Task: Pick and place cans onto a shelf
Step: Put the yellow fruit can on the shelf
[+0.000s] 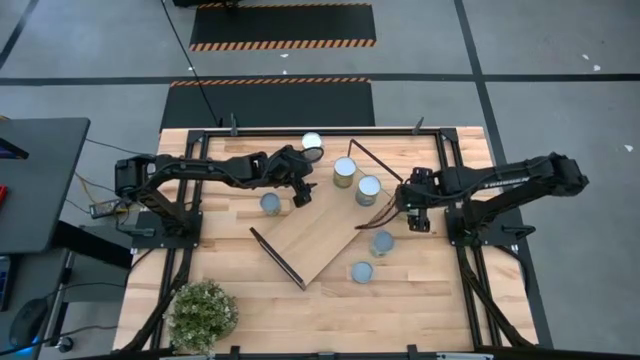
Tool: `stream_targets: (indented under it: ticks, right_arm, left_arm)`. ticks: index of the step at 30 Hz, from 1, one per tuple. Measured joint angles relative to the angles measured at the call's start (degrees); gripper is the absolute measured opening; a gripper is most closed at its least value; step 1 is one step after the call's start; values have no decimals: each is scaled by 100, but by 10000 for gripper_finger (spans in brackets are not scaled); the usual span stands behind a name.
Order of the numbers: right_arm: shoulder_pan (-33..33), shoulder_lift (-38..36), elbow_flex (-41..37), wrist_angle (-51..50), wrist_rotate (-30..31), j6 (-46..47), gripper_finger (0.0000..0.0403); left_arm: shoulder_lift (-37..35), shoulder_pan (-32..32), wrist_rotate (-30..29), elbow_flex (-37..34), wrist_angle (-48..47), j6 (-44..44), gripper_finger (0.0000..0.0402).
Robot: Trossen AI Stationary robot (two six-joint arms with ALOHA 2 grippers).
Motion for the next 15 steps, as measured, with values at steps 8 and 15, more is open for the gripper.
stream_targets:
  ticks: [8, 15]
  right_arm:
    - [-419, 37, -118, 92, -209, -321, 399]
    - [-633, 328, -120, 81, -308, -326, 386]
  left_arm:
    - [0, 2, 0, 0, -3, 0, 290]
    - [0, 4, 0, 0, -6, 3, 290]
